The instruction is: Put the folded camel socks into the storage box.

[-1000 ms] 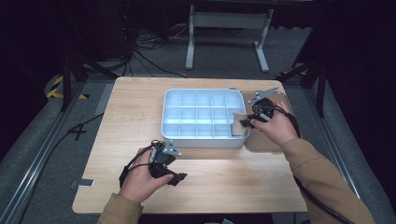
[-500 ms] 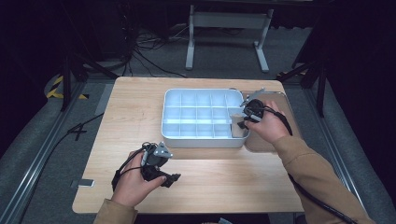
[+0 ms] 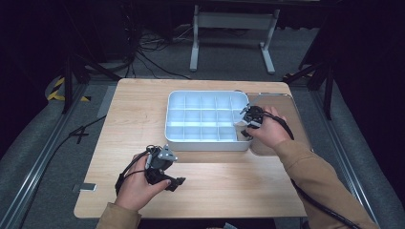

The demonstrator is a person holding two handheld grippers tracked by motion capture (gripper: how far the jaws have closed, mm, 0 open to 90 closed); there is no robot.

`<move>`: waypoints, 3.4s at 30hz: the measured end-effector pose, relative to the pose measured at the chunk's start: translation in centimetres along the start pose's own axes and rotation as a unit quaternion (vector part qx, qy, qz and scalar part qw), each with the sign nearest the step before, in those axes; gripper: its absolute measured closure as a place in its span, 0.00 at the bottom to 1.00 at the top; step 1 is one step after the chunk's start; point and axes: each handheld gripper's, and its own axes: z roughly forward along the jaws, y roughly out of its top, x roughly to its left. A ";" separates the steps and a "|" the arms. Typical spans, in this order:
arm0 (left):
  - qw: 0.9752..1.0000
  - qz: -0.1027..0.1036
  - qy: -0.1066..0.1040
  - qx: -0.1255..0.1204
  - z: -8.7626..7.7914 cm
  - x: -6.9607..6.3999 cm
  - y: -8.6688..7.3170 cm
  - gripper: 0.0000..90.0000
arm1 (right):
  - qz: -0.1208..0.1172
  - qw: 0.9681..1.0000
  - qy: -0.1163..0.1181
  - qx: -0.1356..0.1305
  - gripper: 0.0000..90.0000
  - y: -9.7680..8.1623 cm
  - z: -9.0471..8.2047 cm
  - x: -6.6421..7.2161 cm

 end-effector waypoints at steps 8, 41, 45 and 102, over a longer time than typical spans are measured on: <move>1.000 -0.002 -0.004 0.002 0.1 -0.1 0.1 0.29 | -0.007 0.999 0.003 0.044 0.81 0.3 1.3 0.4; 1.000 0.005 -0.007 0.005 0.2 0.0 0.4 0.28 | 0.012 0.999 0.015 0.043 0.66 0.3 2.0 0.4; 1.000 0.005 -0.006 0.005 0.2 0.0 0.5 0.28 | 0.022 0.999 0.024 0.015 0.65 -0.1 0.7 0.0; 1.000 0.006 -0.011 0.007 -0.2 -0.3 0.3 0.29 | -0.034 0.969 0.120 -0.215 0.54 -9.2 -5.0 7.5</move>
